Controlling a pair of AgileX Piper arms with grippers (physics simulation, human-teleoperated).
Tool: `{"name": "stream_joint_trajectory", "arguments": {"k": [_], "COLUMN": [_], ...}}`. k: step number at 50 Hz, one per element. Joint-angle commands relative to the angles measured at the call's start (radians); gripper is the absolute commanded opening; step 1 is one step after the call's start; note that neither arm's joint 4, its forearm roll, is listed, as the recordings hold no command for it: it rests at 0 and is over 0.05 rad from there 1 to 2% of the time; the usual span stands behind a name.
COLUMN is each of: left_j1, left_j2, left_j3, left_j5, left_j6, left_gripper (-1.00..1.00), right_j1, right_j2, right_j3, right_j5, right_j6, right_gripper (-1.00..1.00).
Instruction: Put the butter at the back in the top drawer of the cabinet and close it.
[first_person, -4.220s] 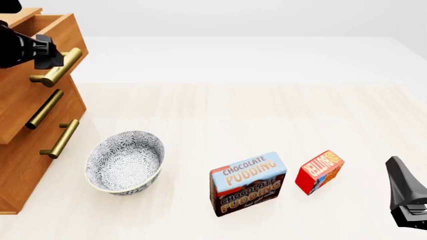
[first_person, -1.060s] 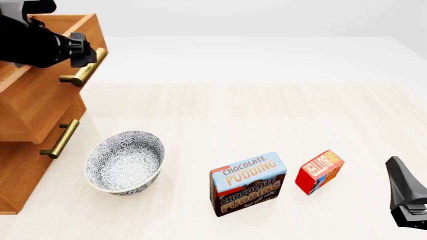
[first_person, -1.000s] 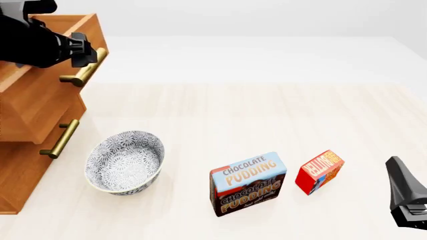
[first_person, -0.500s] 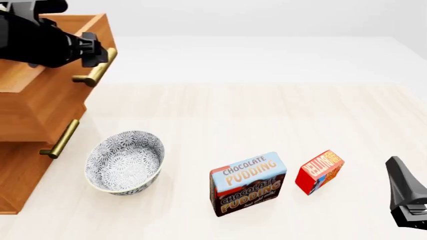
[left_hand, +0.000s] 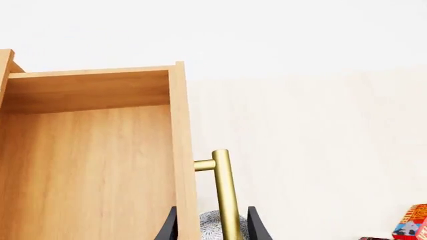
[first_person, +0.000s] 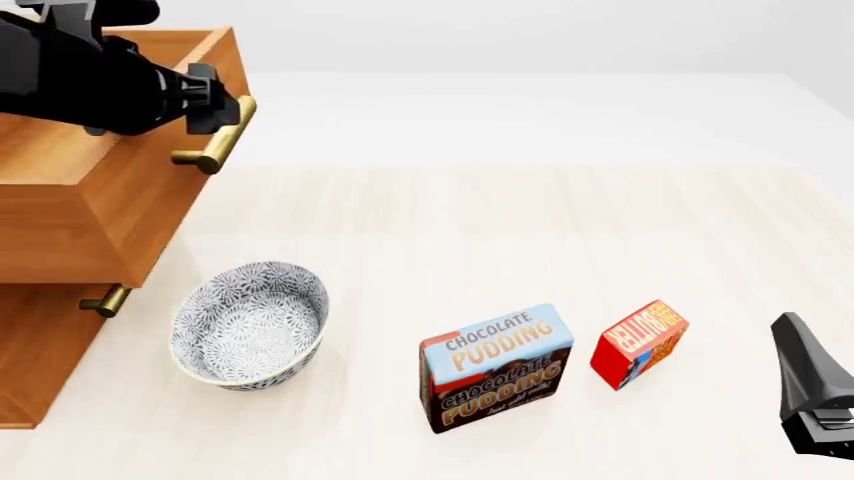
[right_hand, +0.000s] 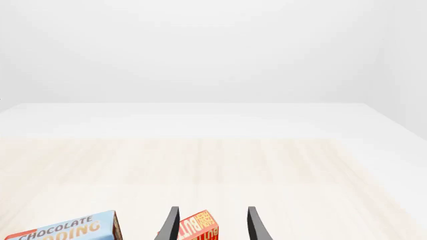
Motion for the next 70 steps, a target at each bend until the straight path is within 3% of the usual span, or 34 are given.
{"name": "stream_joint_trajectory", "arguments": {"k": [1,70], "left_j1": [-0.038,-0.118], "left_j2": [0.09,0.093], "left_j3": [0.046,-0.01], "left_j5": [0.004,0.037], "left_j6": [0.054,0.036], "left_gripper": [1.0,1.0], "right_j1": [0.0,0.0], "right_j2": [0.0,0.0], "right_j3": [0.0,0.0], "right_j5": [0.0,0.0], "right_j6": [0.0,0.0], "right_gripper": [1.0,1.0]}}
